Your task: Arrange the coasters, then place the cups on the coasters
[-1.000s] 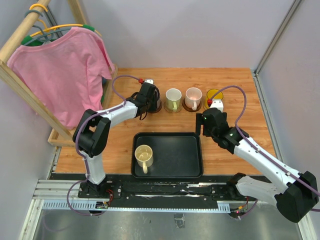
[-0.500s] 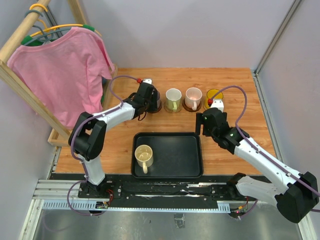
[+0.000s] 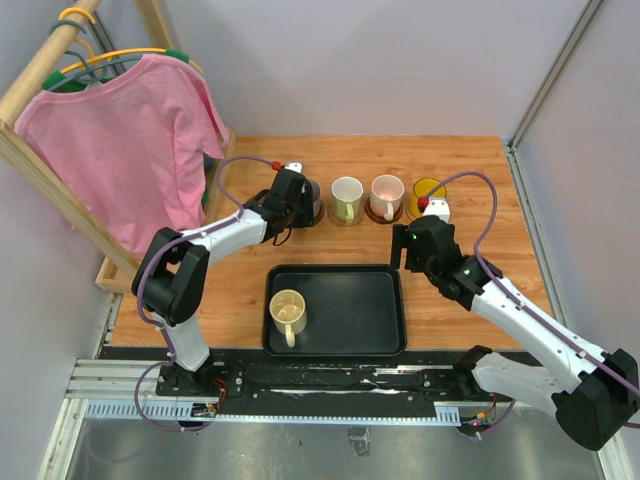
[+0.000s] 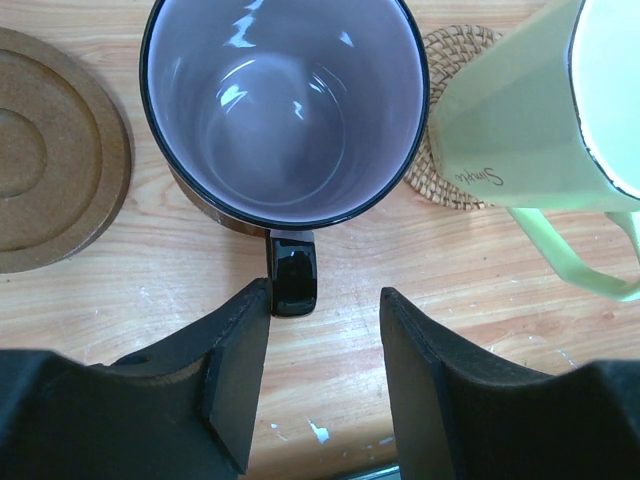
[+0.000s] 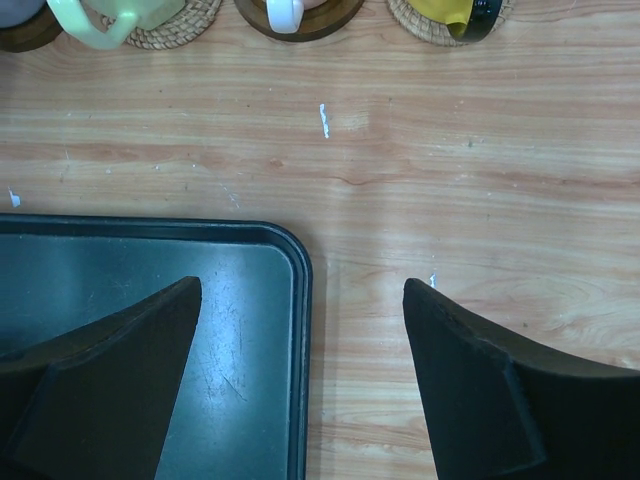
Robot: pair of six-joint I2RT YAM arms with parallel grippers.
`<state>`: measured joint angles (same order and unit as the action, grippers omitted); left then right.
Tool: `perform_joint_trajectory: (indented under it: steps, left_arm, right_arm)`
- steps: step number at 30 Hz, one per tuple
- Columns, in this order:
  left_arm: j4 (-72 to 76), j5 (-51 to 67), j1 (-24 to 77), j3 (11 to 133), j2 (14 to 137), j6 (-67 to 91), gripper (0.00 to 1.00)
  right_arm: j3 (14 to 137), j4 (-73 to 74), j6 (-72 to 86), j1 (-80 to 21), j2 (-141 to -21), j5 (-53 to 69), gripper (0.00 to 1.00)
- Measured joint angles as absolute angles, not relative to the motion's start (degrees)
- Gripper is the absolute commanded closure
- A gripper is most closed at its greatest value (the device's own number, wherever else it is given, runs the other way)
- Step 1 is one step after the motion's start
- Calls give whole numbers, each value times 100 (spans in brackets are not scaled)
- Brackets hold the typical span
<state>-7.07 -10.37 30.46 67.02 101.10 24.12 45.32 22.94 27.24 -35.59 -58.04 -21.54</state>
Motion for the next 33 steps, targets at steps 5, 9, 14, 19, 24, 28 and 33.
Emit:
perform_joint_trajectory:
  steps: [5, 9, 14, 19, 24, 28, 33]
  left_arm:
    - [-661, -952, 3046, 6702, 10108, 2443, 48]
    - [-652, -939, 3046, 6702, 10106, 2453, 43]
    - [-692, -1094, 3046, 6663, 10049, 2471, 13]
    - [-814, -1332, 3046, 6556, 9828, 2510, 7]
    - [-987, -1411, 3046, 6263, 9209, 2488, 1]
    - [-1181, -1404, 3094, 5942, 8423, 2445, 0]
    - [-1507, -1317, 3463, 5299, 7135, 2436, 0]
  right_arm:
    - [4532, 2292, 2768, -3559, -5778, -2097, 17]
    - [4530, 2292, 2808, -3559, -5767, -2093, 17]
    - [4488, 2276, 2816, -3559, -5745, -2093, 17]
    - [4456, 2276, 2823, -3559, -5741, -2086, 17]
    - [4456, 2276, 2823, -3559, -5741, -2084, 17]
    - [4456, 2276, 2805, -3559, -5741, -2112, 16]
    - [4460, 2276, 2762, -3557, -5756, -2217, 14]
